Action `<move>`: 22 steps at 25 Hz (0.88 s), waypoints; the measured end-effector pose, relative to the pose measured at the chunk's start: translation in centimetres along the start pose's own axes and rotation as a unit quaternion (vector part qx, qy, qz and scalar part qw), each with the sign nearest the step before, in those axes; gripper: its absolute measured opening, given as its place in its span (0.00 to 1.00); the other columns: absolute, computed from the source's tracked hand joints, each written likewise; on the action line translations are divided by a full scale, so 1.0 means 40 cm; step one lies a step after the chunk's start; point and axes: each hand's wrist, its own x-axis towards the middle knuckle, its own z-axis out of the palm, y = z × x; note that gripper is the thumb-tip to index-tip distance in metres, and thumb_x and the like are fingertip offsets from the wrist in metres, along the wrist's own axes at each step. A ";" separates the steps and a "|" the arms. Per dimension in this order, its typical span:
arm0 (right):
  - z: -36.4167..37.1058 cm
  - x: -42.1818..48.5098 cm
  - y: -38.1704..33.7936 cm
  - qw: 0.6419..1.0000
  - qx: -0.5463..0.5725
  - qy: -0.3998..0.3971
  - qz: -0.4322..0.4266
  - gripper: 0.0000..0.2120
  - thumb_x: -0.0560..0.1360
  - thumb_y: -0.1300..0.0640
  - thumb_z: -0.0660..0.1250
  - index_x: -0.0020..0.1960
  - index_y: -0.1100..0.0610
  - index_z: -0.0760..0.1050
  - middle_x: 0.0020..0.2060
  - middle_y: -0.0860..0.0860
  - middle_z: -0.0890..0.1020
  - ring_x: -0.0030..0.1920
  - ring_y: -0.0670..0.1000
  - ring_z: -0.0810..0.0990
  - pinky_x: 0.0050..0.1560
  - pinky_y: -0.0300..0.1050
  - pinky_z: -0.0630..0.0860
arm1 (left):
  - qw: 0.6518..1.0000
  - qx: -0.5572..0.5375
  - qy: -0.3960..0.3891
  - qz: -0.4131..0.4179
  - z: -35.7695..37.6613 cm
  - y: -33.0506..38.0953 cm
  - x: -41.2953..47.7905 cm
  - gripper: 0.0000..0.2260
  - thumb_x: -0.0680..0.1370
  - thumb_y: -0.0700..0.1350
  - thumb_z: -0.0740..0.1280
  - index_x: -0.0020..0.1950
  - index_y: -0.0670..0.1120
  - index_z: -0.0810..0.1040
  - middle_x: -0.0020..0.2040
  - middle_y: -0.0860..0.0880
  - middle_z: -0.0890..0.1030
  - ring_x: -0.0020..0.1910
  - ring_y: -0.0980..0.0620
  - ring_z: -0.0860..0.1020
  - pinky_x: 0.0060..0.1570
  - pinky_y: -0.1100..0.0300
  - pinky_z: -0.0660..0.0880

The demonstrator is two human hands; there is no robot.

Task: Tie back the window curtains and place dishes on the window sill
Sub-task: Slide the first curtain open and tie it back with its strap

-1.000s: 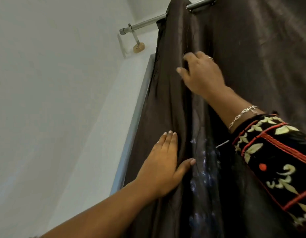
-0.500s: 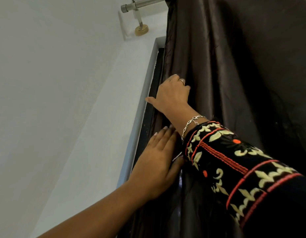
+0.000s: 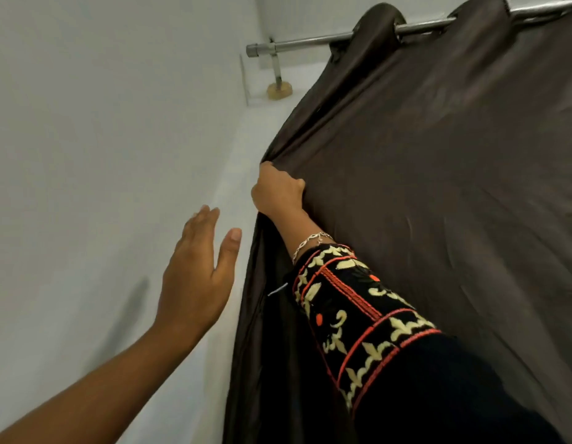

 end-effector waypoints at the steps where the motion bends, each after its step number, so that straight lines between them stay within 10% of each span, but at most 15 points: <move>1: 0.003 0.024 -0.030 0.999 0.033 -0.014 0.010 0.22 0.78 0.61 0.52 0.71 0.62 0.59 0.62 0.58 0.74 0.62 0.58 0.73 0.64 0.53 0.60 | 1.000 -0.010 0.019 -0.010 -0.012 -0.018 0.021 0.25 0.78 0.55 0.51 0.72 0.45 0.63 0.74 0.47 0.63 0.73 0.51 0.60 0.67 0.63 0.55; 11: 0.050 0.110 -0.223 0.964 0.244 -0.084 -0.064 0.11 0.77 0.65 0.55 0.53 0.55 0.73 0.60 0.60 0.74 0.56 0.54 0.71 0.66 0.59 0.64 | 0.972 -0.159 0.001 -0.174 -0.093 -0.085 0.118 0.18 0.79 0.54 0.57 0.44 0.42 0.77 0.42 0.42 0.80 0.45 0.43 0.77 0.46 0.52 0.72; 15: 0.061 0.034 -0.081 0.972 0.216 -0.092 0.006 0.11 0.79 0.58 0.54 0.56 0.52 0.72 0.64 0.60 0.73 0.64 0.58 0.71 0.67 0.57 0.63 | 0.961 -0.172 -0.114 -0.186 -0.067 -0.056 0.073 0.17 0.73 0.48 0.69 0.58 0.42 0.75 0.51 0.43 0.82 0.50 0.45 0.80 0.57 0.47 0.74; 17: 0.034 -0.005 -0.039 0.972 0.210 -0.099 0.025 0.11 0.80 0.49 0.52 0.43 0.52 0.68 0.57 0.61 0.78 0.59 0.62 0.75 0.63 0.58 0.68 | 0.952 -0.163 -0.155 -0.207 -0.052 -0.035 0.050 0.21 0.70 0.47 0.72 0.61 0.43 0.73 0.53 0.44 0.82 0.50 0.45 0.80 0.56 0.46 0.75; 22: -0.125 -0.094 0.052 0.988 0.155 -0.025 -0.001 0.08 0.79 0.50 0.57 0.50 0.54 0.68 0.55 0.57 0.78 0.55 0.58 0.76 0.52 0.46 0.72 | 0.939 -0.206 -0.143 -0.235 -0.020 0.052 0.006 0.23 0.72 0.46 0.70 0.64 0.41 0.71 0.52 0.44 0.82 0.50 0.47 0.80 0.47 0.50 0.79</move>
